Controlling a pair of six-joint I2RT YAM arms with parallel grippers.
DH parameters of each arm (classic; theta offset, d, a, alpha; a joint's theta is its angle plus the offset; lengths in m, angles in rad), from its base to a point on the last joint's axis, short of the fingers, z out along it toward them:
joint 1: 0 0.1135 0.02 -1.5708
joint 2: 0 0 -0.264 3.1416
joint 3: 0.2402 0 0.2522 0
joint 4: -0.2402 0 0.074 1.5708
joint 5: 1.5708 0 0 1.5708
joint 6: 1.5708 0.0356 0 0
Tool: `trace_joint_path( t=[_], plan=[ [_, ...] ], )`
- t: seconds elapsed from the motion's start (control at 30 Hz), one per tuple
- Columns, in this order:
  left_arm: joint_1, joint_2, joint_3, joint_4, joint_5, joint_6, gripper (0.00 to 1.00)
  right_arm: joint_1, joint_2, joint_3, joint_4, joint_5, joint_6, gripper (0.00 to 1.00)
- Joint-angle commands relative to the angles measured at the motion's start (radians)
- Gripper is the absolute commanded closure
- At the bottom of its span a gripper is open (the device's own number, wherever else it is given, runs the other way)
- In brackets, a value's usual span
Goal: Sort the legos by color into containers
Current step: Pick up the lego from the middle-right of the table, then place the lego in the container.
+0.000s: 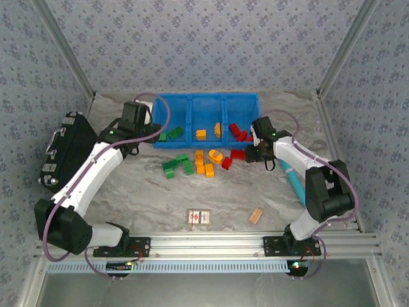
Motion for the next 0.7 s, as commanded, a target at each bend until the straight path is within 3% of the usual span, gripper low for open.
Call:
trace_joint_path(
  t=[0.0,0.2,0.67],
  plan=[
    [0.020,-0.048,-0.025,-0.009,-0.013,0.006,0.30,0.004,-0.044,0.063,-0.063,-0.018,0.028,0.50],
    [0.030,-0.094,-0.053,-0.010,-0.020,0.014,0.29,0.002,0.014,0.222,-0.060,0.003,0.006,0.50],
    [0.033,-0.136,-0.059,-0.013,-0.013,0.043,0.27,0.017,0.397,0.619,-0.066,-0.020,-0.032,0.48]
  ],
)
